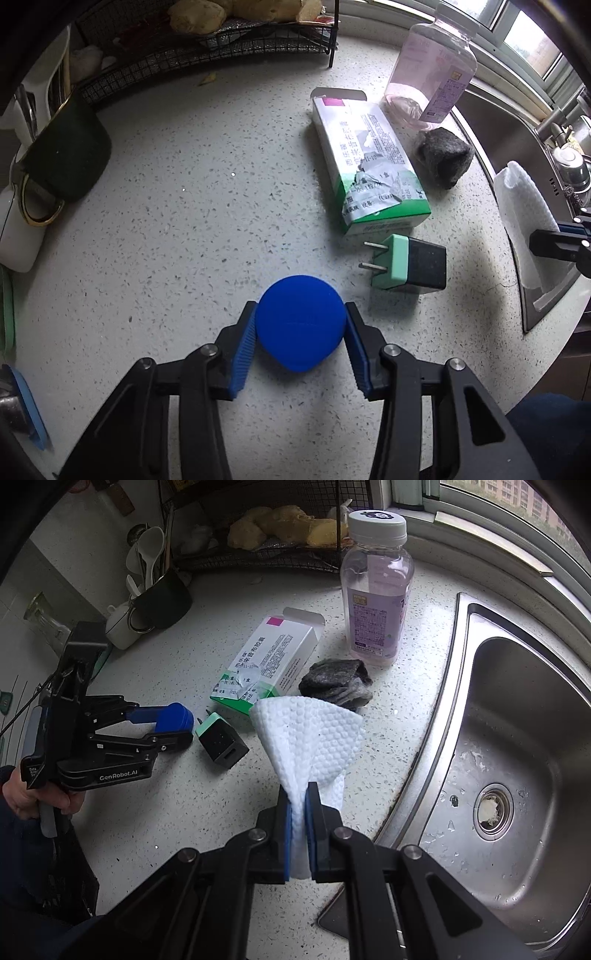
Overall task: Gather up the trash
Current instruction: 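Grasp the blue round plug with the left gripper while the right holds the wipe, then carry the blue plug and white wipe down toward the red bin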
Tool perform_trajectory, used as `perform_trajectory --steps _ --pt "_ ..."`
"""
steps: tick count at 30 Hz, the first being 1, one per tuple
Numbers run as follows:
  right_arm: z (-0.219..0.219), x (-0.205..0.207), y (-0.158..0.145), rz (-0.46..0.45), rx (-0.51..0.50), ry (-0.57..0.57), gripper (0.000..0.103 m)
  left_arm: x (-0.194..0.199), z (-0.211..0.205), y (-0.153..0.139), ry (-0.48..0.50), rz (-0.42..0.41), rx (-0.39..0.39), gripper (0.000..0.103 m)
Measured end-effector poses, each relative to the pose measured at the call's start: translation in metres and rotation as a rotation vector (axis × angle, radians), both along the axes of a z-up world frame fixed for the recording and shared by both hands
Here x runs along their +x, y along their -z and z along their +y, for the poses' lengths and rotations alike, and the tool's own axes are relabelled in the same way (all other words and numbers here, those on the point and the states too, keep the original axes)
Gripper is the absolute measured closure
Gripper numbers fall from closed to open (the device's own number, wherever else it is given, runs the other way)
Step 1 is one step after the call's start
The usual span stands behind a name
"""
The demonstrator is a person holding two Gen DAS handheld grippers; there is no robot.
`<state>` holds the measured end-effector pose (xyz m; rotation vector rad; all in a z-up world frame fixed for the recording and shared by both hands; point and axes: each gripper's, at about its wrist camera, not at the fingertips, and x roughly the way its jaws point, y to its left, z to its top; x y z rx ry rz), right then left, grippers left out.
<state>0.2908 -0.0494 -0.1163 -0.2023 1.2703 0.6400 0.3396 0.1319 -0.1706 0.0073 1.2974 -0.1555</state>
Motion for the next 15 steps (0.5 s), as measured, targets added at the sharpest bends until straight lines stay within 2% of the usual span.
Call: perform_trajectory --steps 5,15 --pt "0.0 -0.012 -0.01 -0.017 0.016 -0.042 0.097 -0.031 0.0 -0.026 -0.043 -0.035 -0.043 0.06" --pt "-0.01 -0.06 -0.03 -0.057 0.035 -0.148 0.097 -0.102 -0.037 -0.065 -0.044 -0.096 -0.053 0.06"
